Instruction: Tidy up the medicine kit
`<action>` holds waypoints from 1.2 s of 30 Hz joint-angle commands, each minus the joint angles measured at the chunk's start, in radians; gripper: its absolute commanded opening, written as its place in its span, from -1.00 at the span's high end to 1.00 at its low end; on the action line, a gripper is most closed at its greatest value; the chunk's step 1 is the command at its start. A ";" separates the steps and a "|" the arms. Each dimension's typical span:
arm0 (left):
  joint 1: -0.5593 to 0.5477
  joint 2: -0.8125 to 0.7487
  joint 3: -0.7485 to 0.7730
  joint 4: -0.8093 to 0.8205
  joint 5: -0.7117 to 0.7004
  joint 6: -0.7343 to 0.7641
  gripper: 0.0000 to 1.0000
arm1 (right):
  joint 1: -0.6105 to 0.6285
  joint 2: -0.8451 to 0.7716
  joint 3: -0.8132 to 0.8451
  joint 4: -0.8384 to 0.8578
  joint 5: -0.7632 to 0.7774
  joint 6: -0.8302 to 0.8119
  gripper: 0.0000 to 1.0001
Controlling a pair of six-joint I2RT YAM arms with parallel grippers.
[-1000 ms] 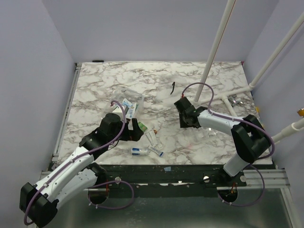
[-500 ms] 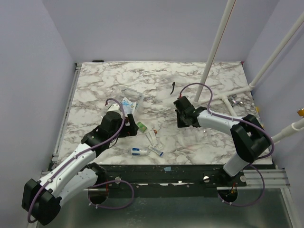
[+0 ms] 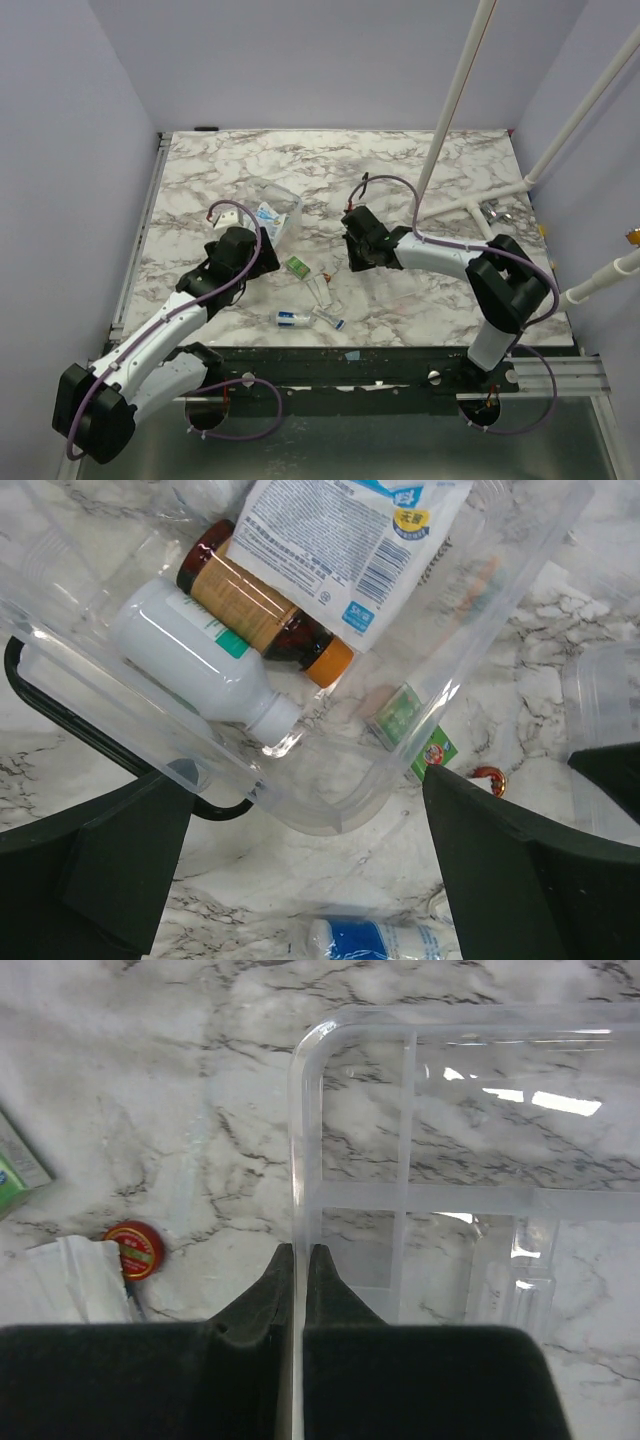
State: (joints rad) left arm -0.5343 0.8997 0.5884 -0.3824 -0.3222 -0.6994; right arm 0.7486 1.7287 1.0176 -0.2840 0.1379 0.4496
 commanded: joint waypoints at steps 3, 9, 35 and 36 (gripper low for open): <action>0.041 0.031 0.075 0.026 -0.084 -0.060 -0.96 | 0.070 0.076 0.077 0.011 -0.081 -0.035 0.99; 0.080 0.026 0.100 -0.003 -0.132 -0.071 -0.96 | 0.119 0.131 0.123 -0.002 -0.097 -0.048 0.97; 0.120 -0.249 0.124 -0.096 0.133 0.133 -0.97 | 0.163 -0.007 0.228 -0.111 0.032 -0.099 0.11; 0.120 -0.256 0.128 -0.104 0.146 0.148 -0.97 | 0.167 -0.008 0.236 -0.109 0.023 -0.105 0.09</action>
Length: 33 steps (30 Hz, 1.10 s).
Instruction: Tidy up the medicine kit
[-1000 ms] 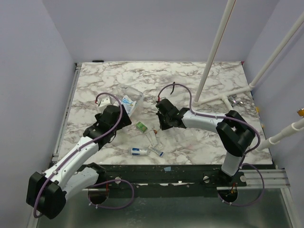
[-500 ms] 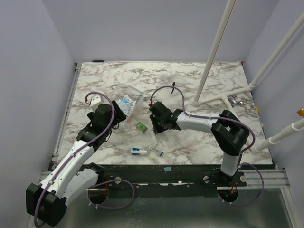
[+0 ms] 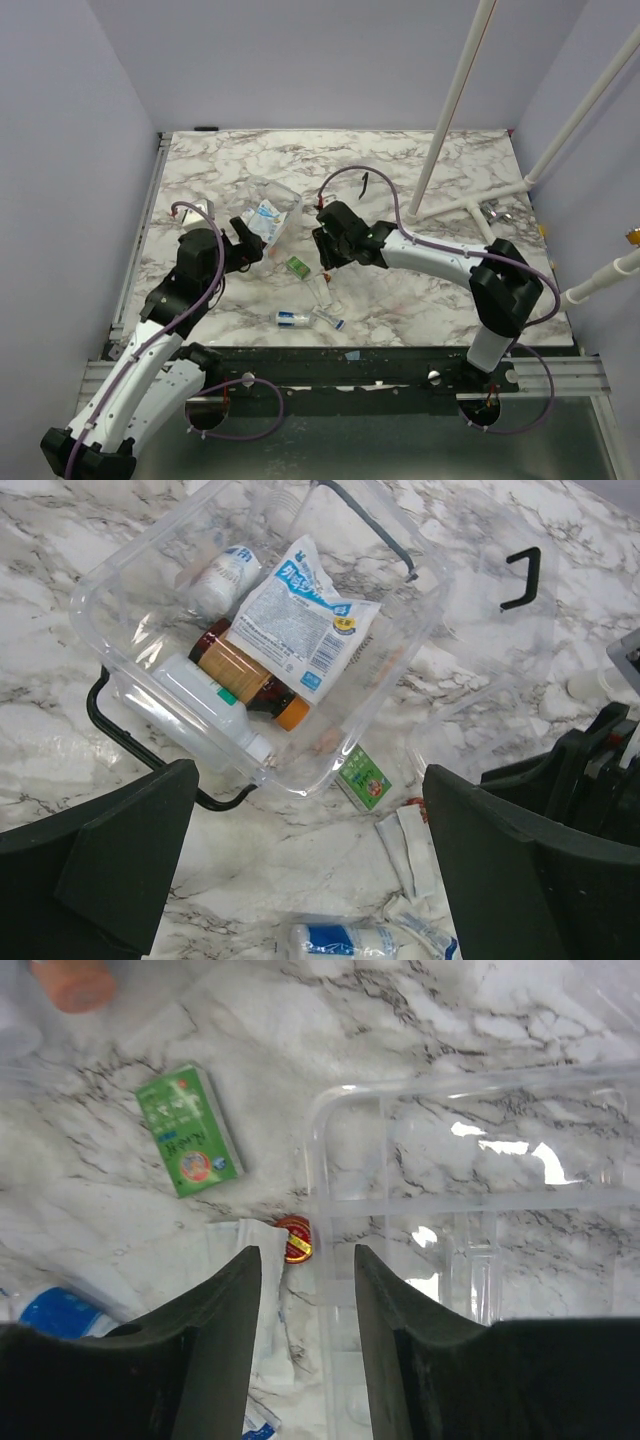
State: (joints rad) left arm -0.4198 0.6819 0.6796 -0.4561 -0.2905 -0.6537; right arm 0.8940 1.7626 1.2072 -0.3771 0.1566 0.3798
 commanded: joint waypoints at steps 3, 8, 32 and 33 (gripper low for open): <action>0.006 -0.063 0.054 -0.058 0.145 0.143 -0.97 | 0.042 -0.035 0.073 -0.007 -0.021 -0.062 0.03; 0.006 -0.108 0.072 -0.098 0.189 0.185 -0.97 | 0.060 -0.001 0.102 0.029 -0.077 -0.075 -0.14; 0.006 -0.320 -0.036 -0.144 0.349 0.316 -0.96 | 0.080 0.243 0.171 0.166 -0.111 -0.191 -0.33; 0.006 -0.327 -0.041 -0.140 0.348 0.318 -0.97 | 0.080 0.249 0.173 0.168 -0.108 -0.194 -0.33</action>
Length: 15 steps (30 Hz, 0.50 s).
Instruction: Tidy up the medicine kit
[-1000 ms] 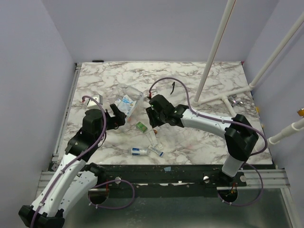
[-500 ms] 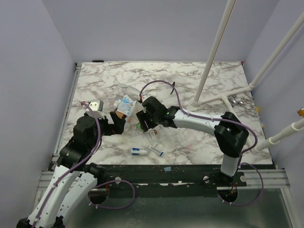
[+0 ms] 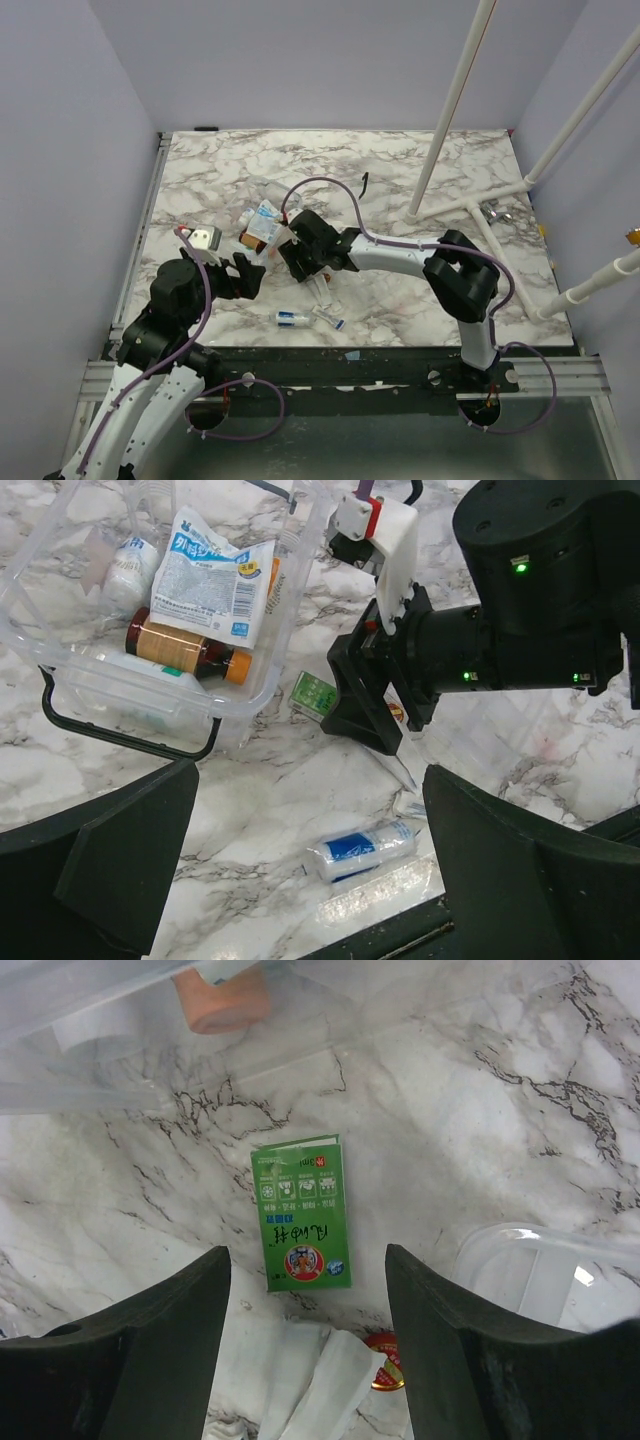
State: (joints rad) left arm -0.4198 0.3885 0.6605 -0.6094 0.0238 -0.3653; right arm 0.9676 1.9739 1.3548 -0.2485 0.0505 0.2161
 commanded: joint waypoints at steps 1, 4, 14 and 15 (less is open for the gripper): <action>0.006 -0.036 -0.030 0.018 0.031 0.031 -0.97 | 0.007 0.042 0.027 0.040 0.000 -0.034 -0.33; 0.006 -0.042 -0.045 0.027 0.032 0.032 -0.97 | 0.007 0.057 0.027 0.045 -0.004 -0.036 -0.31; 0.006 -0.043 -0.062 0.051 0.036 0.034 -0.97 | 0.010 0.072 0.001 0.075 0.006 -0.019 0.02; 0.005 -0.043 -0.064 0.052 0.035 0.034 -0.97 | 0.010 0.072 0.000 0.075 0.007 -0.018 0.07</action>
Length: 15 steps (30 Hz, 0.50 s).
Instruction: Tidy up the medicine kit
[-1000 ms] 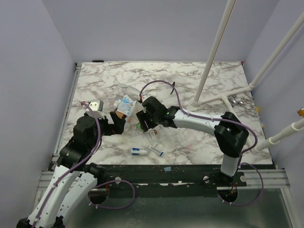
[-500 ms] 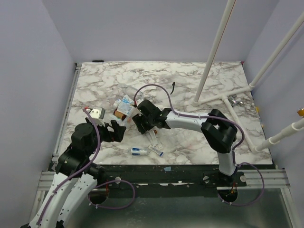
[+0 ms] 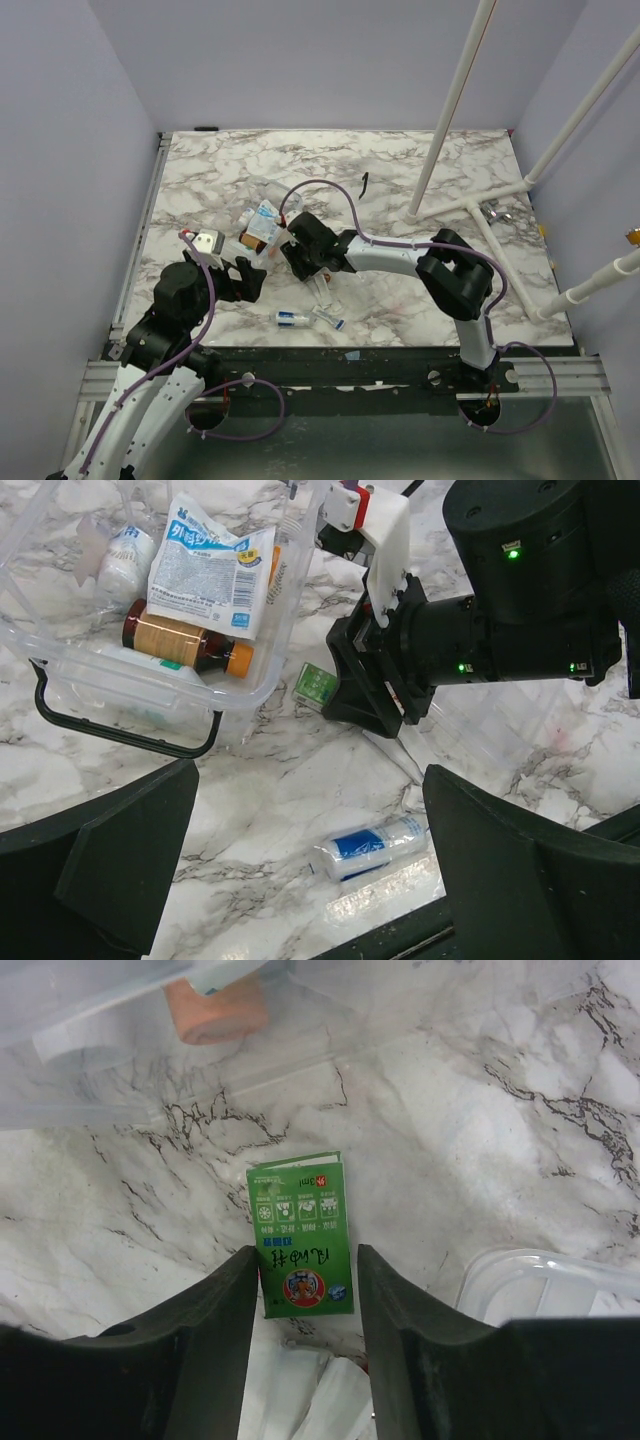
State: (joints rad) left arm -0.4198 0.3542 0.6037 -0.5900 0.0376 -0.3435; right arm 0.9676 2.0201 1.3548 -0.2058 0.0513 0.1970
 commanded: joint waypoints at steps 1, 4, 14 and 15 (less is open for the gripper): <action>0.006 -0.008 -0.008 0.032 0.021 0.012 -0.97 | 0.011 0.025 -0.001 0.032 0.008 0.001 0.13; 0.006 -0.008 -0.010 0.035 0.021 0.012 -0.97 | 0.016 0.021 -0.002 0.032 0.011 0.001 0.22; 0.006 -0.007 -0.014 0.041 0.020 0.011 -0.97 | 0.027 -0.045 -0.016 0.031 0.021 0.012 0.35; 0.006 -0.008 -0.015 0.042 0.018 0.009 -0.97 | 0.028 -0.064 -0.022 0.031 0.027 0.014 0.35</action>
State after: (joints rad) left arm -0.4198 0.3542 0.5976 -0.5694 0.0383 -0.3428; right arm 0.9840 2.0197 1.3548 -0.1974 0.0544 0.2012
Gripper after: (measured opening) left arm 0.984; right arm 0.350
